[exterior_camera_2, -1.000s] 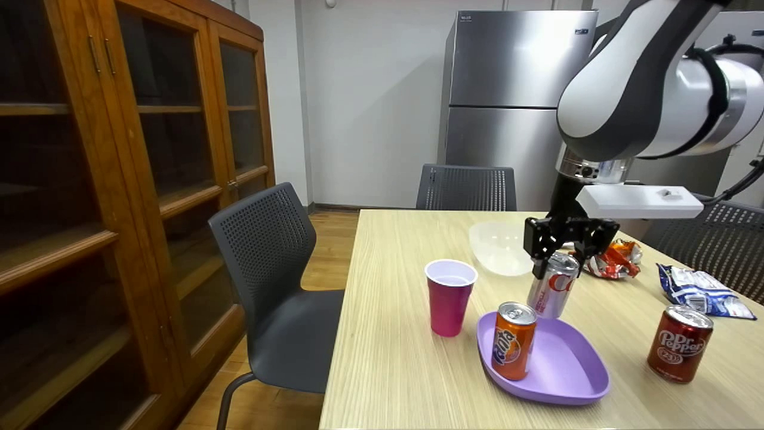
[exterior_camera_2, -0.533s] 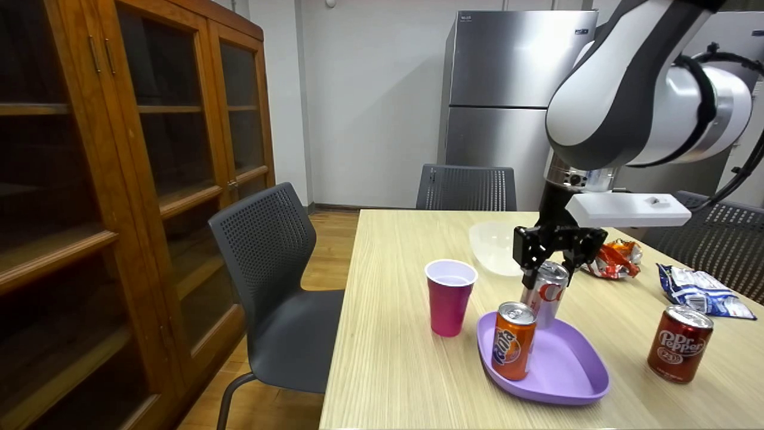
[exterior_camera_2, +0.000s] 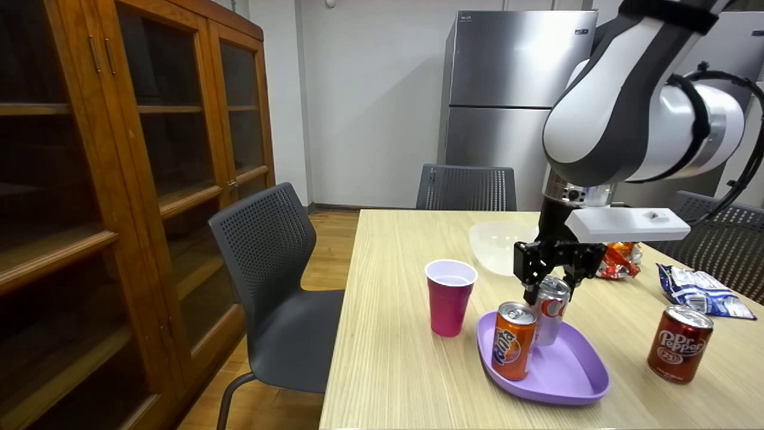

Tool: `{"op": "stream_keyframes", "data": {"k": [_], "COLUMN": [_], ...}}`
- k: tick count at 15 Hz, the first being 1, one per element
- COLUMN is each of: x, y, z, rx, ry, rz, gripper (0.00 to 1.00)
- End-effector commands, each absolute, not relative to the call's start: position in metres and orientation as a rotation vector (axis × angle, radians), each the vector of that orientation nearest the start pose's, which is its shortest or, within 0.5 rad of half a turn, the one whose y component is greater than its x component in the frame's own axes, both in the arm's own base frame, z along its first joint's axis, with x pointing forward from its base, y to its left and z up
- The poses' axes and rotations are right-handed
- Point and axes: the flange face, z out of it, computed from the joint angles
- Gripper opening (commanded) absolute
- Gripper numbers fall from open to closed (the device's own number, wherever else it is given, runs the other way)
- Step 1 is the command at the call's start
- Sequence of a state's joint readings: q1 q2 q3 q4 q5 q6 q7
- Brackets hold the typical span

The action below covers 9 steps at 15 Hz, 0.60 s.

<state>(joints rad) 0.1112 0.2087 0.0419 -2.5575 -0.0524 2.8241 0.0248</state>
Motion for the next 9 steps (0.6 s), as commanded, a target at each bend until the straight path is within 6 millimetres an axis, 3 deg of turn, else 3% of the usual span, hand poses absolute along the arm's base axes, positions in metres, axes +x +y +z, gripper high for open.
{"op": "stream_keyframes", "data": {"k": [1, 8, 9], "x": [0.4582, 0.4609, 0.461], "y": [0.0767, 0.0764, 0.0762], "z": [0.1949, 0.1894, 0.1898], "rx": [-3.137, -3.139, -3.139], "ry": [-0.295, -0.303, -0.304], "rz": [-0.093, -0.079, -0.079], "gripper": [0.38, 0.38, 0.88]}}
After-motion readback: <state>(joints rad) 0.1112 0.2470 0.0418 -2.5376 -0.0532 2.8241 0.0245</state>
